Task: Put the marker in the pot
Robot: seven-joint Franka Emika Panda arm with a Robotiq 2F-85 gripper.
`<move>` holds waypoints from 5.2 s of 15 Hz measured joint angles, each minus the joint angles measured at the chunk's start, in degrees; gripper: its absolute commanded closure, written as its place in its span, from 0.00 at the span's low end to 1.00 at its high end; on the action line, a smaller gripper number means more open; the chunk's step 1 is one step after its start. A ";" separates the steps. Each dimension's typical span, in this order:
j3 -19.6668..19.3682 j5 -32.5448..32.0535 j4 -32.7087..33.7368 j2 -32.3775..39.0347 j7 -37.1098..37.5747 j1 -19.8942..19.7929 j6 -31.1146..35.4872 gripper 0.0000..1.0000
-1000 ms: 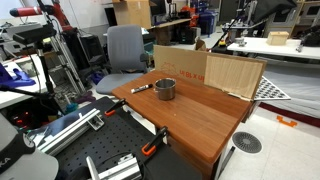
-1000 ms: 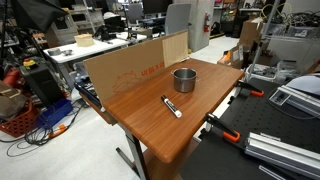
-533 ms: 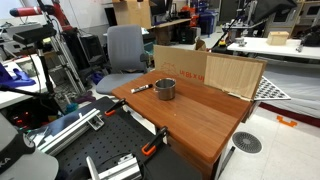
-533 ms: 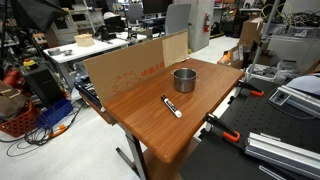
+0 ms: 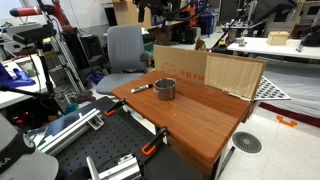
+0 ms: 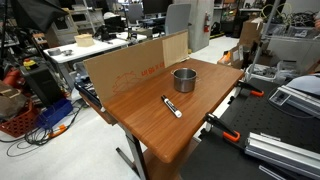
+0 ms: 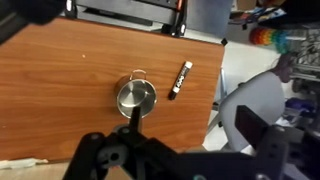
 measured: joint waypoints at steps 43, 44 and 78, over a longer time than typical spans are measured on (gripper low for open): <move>16.95 -15.28 -2.61 29.53 39.74 7.85 30.87 0.00; 16.94 -15.62 -2.62 30.11 40.04 8.02 31.56 0.00; 10.83 -28.87 1.73 38.98 50.04 15.49 41.41 0.99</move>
